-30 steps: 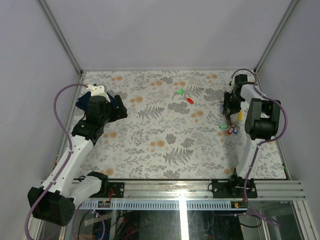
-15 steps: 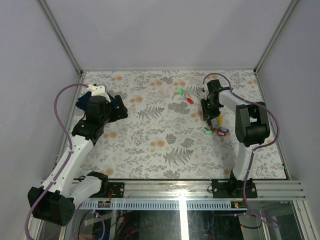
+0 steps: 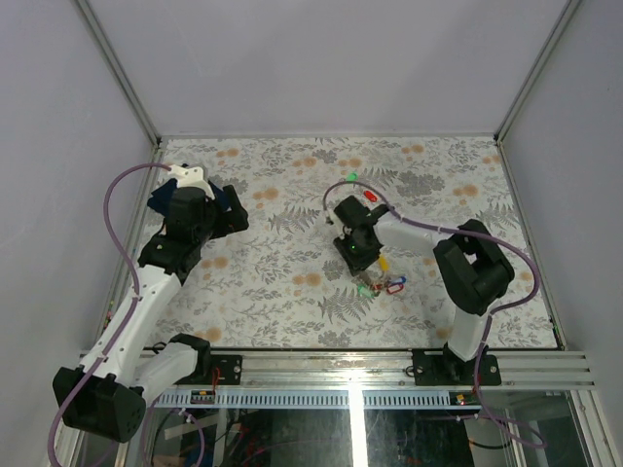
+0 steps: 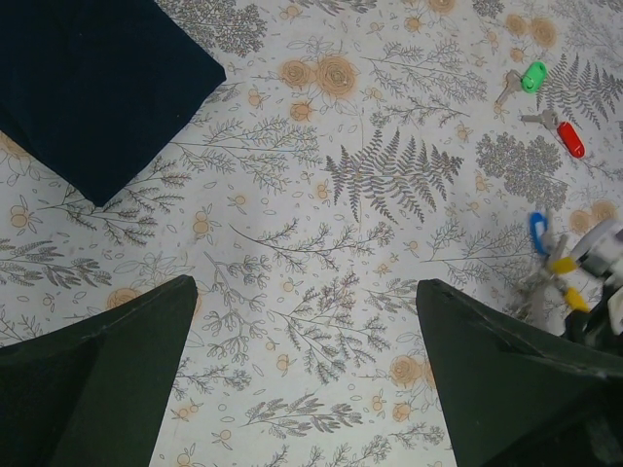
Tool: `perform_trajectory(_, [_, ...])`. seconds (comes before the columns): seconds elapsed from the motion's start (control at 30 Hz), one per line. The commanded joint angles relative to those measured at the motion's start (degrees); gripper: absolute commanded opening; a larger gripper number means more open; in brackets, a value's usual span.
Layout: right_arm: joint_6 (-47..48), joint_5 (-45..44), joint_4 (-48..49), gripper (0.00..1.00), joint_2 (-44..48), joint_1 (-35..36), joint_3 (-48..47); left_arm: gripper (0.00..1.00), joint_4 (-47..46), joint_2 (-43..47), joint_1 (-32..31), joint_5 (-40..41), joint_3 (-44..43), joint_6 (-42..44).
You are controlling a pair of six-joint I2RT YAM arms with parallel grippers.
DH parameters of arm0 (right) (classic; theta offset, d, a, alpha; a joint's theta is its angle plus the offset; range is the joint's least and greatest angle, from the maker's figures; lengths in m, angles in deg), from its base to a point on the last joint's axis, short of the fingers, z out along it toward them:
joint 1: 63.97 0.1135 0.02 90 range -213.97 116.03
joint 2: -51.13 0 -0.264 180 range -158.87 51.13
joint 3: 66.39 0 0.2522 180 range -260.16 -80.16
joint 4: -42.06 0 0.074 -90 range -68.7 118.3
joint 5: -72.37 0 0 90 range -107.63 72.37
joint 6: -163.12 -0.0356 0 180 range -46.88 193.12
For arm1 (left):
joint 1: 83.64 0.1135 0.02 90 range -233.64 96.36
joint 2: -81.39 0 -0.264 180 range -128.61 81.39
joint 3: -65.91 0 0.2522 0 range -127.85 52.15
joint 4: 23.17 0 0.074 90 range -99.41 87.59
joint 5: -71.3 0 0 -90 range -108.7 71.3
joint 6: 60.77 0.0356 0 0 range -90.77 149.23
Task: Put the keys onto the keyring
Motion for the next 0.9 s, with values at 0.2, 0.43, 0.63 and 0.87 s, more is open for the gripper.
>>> perform_trajectory(0.2, [-7.78,-0.94,0.23,0.35,5.23,17.28,4.96,1.0,0.6,2.56,0.38,1.19,-0.42,0.63])
perform_trajectory(0.43, [-10.31,-4.65,2.88,0.65,12.89,17.34,8.38,1.0,1.16,2.76,0.42,1.13,-0.05,0.58])
perform_trajectory(0.63, [-12.98,-5.17,6.05,0.75,20.6,16.3,9.59,1.0,0.68,2.2,0.42,-0.27,-0.07,0.51])
perform_trajectory(0.87, [-17.31,-2.72,7.7,0.7,22.84,7.03,12.57,1.0,-0.28,1.46,0.43,-4.25,-0.34,1.06])
